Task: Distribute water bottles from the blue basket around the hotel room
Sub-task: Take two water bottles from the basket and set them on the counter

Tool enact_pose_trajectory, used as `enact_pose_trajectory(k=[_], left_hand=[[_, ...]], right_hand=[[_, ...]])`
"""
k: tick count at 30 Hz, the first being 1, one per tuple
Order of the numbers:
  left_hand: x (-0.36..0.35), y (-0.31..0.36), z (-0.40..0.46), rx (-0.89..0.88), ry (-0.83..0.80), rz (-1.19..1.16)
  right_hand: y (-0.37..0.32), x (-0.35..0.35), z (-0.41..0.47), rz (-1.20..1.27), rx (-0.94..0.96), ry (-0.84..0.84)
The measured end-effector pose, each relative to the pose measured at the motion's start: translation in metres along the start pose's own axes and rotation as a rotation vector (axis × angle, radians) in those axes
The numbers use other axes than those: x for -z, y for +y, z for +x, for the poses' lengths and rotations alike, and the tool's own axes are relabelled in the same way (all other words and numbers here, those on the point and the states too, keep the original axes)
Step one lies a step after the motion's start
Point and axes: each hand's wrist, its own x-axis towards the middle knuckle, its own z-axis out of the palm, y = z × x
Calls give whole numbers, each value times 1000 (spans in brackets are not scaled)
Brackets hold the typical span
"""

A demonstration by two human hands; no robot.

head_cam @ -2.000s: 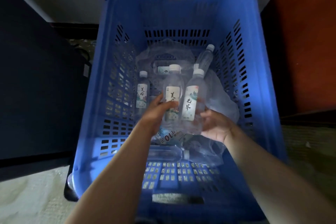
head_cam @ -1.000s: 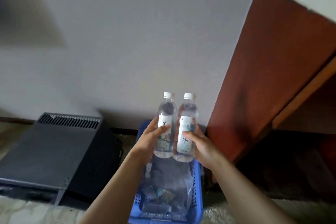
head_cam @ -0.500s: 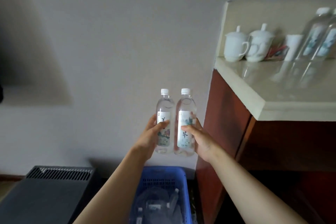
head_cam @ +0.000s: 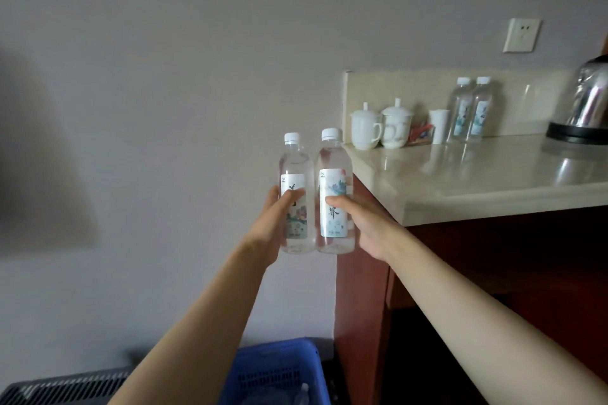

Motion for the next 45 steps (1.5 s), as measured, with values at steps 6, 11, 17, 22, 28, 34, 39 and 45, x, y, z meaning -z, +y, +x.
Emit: enact_pose_trajectory(k=[6,11,17,22,28,34,39,45], left_hand=[[-48,33,1,-48,-22,20],[-101,47,9,-111,-36,43],[-183,52,25,-179,-71,85],[-242,49,40,-185,-112,122],[-285,49,75,-171,-208,221],[-316,43,122,-172,-265,177],[-337,33,175,-177,-297,182],[-362,26,227,-177,-300,177]], right_hand=[[-45,30,-22,-55,87,21],[-74,74,-37,-58,149,49],[-93,148,-51,-60,223,69],[-107,206,-62,-40,229,101],[-111,255,-57,31,268,187],[-112,294,-32,63,292,244],[-116,327,5,42,321,285],[-119,370,52,33,316,325]])
